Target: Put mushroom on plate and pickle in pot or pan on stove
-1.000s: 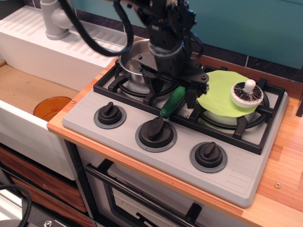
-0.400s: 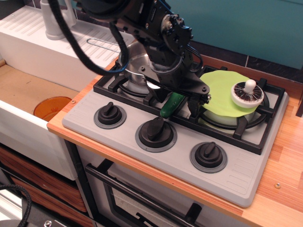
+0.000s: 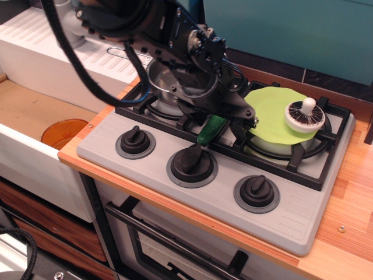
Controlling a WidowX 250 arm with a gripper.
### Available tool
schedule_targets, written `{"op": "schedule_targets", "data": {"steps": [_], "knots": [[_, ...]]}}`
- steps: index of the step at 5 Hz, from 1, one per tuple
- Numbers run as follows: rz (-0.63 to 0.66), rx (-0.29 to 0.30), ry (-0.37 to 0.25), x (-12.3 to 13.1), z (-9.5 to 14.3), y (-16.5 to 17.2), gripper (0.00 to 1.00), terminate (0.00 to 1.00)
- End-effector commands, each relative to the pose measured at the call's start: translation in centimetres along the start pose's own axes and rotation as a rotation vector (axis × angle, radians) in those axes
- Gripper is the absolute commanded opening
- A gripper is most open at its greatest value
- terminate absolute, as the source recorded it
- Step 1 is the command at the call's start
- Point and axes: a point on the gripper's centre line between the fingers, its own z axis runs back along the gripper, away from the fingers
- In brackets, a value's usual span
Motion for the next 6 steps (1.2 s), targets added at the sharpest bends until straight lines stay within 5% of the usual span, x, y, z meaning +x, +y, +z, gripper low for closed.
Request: {"op": "schedule_targets", "data": {"steps": [1,2,3,6], "knots": [[-0.032,0.022,0.030,-1.5,0.9,1.4,1.00,0.00],[-0.034,0.022,0.035,-1.7,1.6,2.0,1.00,0.00],[-0.020,0.027,0.034,-1.7,1.3,1.8,0.00,0.00],[-0.009,-0.005,0.026,-0.6,0.7,1.4,0.00,0.00]]}}
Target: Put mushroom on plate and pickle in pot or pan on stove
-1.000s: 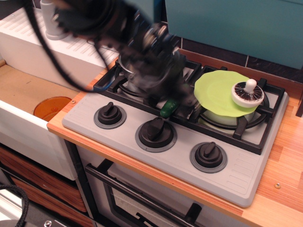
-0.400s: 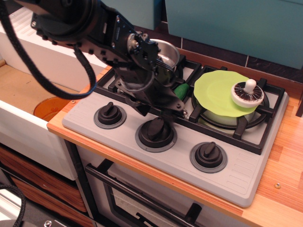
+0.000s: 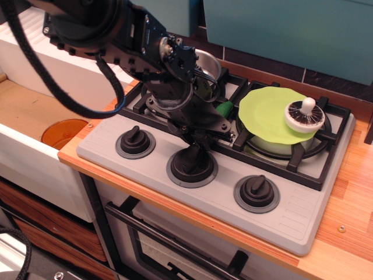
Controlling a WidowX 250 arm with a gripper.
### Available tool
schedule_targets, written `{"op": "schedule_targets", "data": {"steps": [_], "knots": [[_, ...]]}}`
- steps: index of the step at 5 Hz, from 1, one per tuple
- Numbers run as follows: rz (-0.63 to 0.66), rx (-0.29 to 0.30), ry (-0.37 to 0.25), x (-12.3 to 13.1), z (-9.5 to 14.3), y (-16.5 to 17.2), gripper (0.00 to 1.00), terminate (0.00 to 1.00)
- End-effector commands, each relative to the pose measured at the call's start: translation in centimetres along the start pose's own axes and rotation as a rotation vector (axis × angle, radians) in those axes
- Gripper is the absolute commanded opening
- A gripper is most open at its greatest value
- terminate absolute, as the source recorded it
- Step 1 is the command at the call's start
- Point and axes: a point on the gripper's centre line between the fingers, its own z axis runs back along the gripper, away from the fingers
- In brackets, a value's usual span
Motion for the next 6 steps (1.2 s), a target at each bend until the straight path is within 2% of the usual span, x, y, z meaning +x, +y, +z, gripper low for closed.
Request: {"op": "schedule_targets", "data": {"steps": [1,3,4,5,6], "knots": [[-0.021,-0.002,-0.001,1.9,0.4,0.0,0.00,0.00],[-0.019,0.026,0.145,4.1,7.6,-0.3,0.00,0.00],[-0.018,0.052,0.199,5.6,10.7,-0.8,0.00,0.00],[-0.041,0.057,0.236,7.5,12.7,-0.3,0.00,0.00],[-0.076,0.054,0.229,9.6,11.9,1.4,0.00,0.00]]}}
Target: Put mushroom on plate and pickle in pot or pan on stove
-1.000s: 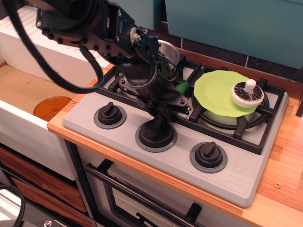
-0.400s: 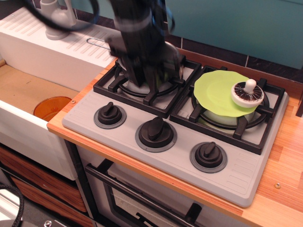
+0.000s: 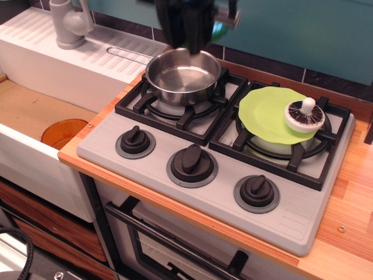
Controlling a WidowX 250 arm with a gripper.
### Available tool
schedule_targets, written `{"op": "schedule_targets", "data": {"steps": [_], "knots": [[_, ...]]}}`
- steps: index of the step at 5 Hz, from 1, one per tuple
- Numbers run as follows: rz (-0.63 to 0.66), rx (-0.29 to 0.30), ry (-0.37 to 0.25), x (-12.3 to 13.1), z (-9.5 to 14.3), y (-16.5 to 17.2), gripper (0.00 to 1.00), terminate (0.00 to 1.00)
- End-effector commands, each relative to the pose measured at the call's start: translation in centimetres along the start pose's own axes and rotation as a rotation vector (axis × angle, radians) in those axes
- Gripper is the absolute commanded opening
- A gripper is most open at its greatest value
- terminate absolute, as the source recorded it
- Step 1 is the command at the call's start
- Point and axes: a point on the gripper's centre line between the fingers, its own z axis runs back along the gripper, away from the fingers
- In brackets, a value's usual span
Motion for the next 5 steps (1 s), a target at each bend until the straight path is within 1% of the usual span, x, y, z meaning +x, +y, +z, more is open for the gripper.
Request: {"op": "schedule_targets", "data": {"steps": [1,2,3,5], "knots": [[-0.051,-0.001,-0.058,4.4,-1.2,3.2,0.00,0.00],[-0.059,-0.019,-0.076,4.9,-2.6,4.0,0.00,0.00],[-0.061,-0.022,-0.101,5.0,-4.0,4.4,0.00,0.00],[-0.055,-0.042,-0.145,4.7,-7.1,4.4,0.00,0.00]]}}
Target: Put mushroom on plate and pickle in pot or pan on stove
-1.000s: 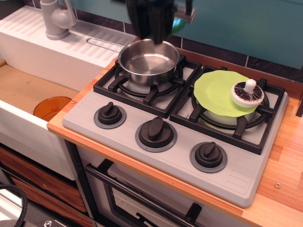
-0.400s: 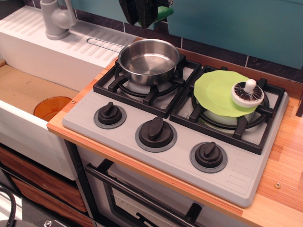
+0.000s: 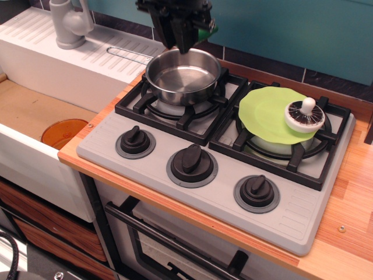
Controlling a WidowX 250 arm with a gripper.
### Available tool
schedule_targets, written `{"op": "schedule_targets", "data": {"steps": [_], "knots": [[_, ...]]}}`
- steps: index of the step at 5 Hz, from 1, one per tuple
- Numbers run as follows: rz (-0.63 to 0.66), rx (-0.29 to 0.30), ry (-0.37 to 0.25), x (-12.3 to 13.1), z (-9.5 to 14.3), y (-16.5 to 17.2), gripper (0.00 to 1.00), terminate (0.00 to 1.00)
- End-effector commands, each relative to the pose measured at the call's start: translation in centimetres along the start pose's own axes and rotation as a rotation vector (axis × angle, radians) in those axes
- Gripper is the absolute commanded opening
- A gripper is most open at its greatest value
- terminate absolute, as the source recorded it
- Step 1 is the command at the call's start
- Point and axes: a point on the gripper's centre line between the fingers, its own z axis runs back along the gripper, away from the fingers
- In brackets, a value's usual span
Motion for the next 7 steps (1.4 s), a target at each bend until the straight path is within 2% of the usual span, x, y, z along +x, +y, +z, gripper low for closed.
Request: {"op": "schedule_targets", "data": {"steps": [1,2,3,7], "knots": [[-0.007,-0.005,-0.062,0.4,-1.5,0.3,0.00,0.00],[-0.014,-0.009,-0.073,0.0,-2.2,0.6,0.00,0.00],[-0.021,-0.004,-0.068,-0.4,-2.0,0.5,1.00,0.00],[-0.003,0.020,-0.007,1.3,2.7,-2.2,1.00,0.00]]}}
